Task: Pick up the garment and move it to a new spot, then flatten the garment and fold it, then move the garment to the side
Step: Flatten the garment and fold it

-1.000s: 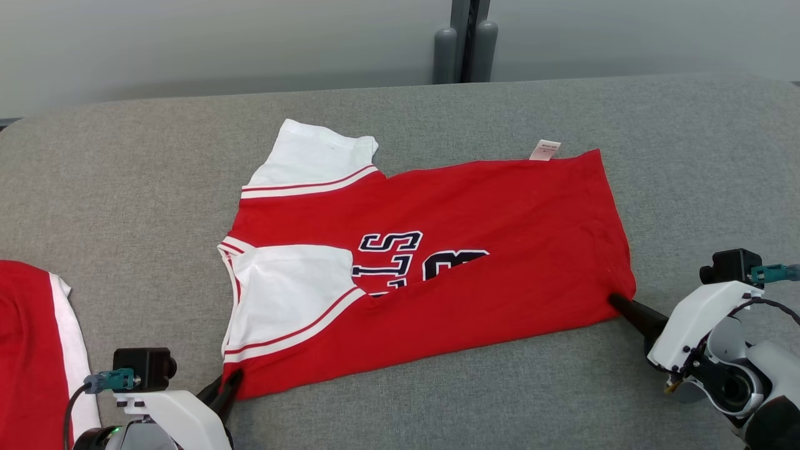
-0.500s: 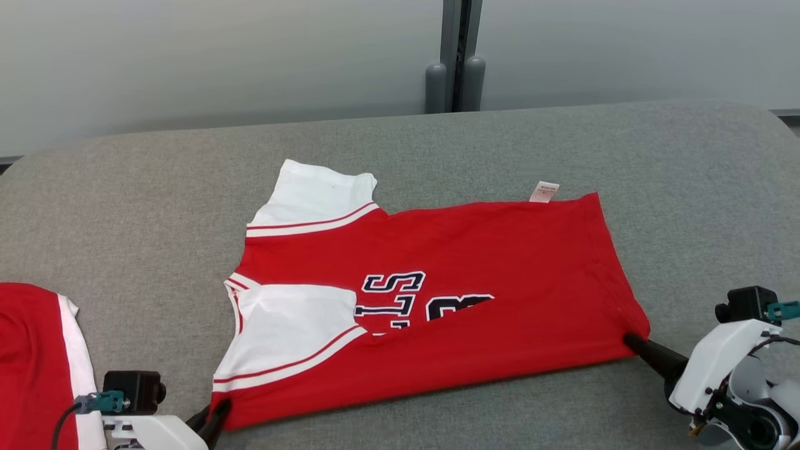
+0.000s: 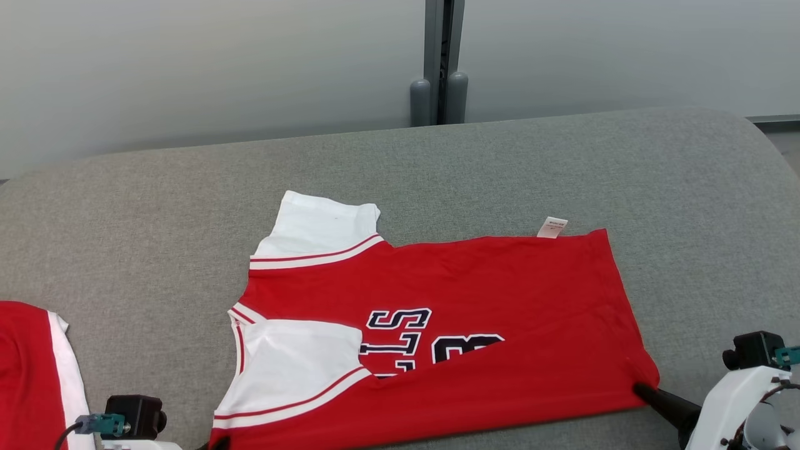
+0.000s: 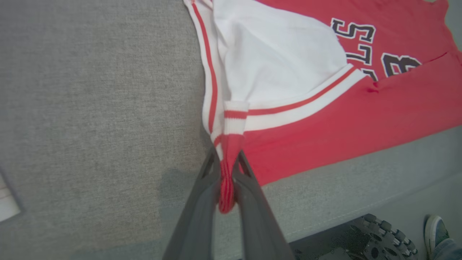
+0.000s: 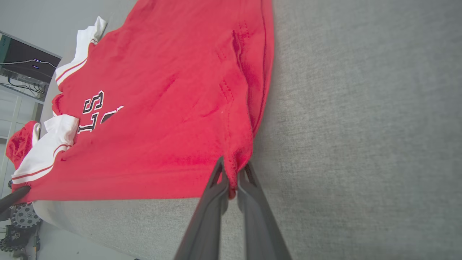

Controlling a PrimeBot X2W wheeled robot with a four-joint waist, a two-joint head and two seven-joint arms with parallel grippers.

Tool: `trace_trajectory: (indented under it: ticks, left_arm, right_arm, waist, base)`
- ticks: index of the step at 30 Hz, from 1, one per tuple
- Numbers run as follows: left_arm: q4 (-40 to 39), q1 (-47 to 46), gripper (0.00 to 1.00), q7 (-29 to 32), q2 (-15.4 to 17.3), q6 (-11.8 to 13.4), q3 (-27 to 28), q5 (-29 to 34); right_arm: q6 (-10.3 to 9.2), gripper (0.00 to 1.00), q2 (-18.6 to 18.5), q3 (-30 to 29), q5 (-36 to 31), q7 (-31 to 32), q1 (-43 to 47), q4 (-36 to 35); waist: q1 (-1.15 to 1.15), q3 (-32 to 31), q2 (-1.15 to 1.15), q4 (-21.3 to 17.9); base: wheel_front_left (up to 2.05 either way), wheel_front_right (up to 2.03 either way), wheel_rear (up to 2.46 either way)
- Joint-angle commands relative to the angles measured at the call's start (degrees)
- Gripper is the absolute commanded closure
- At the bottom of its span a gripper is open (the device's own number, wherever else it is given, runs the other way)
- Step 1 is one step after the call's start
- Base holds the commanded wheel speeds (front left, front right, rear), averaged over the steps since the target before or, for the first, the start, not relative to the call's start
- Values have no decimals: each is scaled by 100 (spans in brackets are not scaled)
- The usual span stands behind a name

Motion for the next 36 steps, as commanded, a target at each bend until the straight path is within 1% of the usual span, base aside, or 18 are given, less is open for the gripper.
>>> trace_trajectory:
  ticks: [1,6,12,16,17,18,19,20,21,30,36]
  left_arm:
    - [-12,117,100,7,105,65,14,-12]
    - [-166,215,100,51,219,151,12,-56]
    - [-366,318,100,179,334,254,-49,-120]
    - [-434,381,100,230,370,310,-51,-213]
    - [-434,397,100,242,373,322,-58,-217]
    - [-433,414,100,263,366,323,-73,-236]
    - [-441,428,100,287,345,300,-84,-263]
    - [-444,440,42,333,320,296,-107,-277]
    - [-438,448,0,377,312,304,-131,-287]
    - [-474,351,0,344,352,354,-88,-202]
    - [-538,185,0,26,385,387,99,-28]
  right_arm:
    - [-4,100,-107,-71,-64,12,113,-10]
    - [-4,100,-152,-182,-124,109,365,-147]
    - [-4,100,-259,-454,-208,51,800,-393]
    - [-9,100,-317,-660,-294,170,1021,-453]
    - [-9,71,-314,-712,-324,209,1060,-469]
    - [-9,50,-302,-757,-351,256,1097,-479]
    - [-4,0,-268,-802,-381,303,1128,-495]
    - [0,0,-225,-842,-422,332,1144,-514]
    - [0,0,-189,-905,-469,348,1153,-532]
    - [-1,0,45,-1562,-916,593,1379,-653]
    - [-1,0,254,-2122,-1327,742,1540,-836]
  waist:
    - [0,8,0,-27]
    - [0,17,0,-29]
    - [0,-22,0,6]
    - [0,-61,0,-5]
    - [0,-71,0,-12]
    - [0,-78,0,-16]
    - [0,-86,0,-20]
    - [0,-92,0,-24]
    - [0,-96,0,-26]
    - [0,-101,0,-3]
    - [0,-129,0,14]
  base:
    - [0,0,0]
    - [0,0,0]
    - [0,0,0]
    - [0,0,0]
    - [0,0,0]
    - [0,0,0]
    - [0,0,0]
    - [0,0,0]
    - [0,0,0]
    - [0,0,0]
    - [0,0,0]
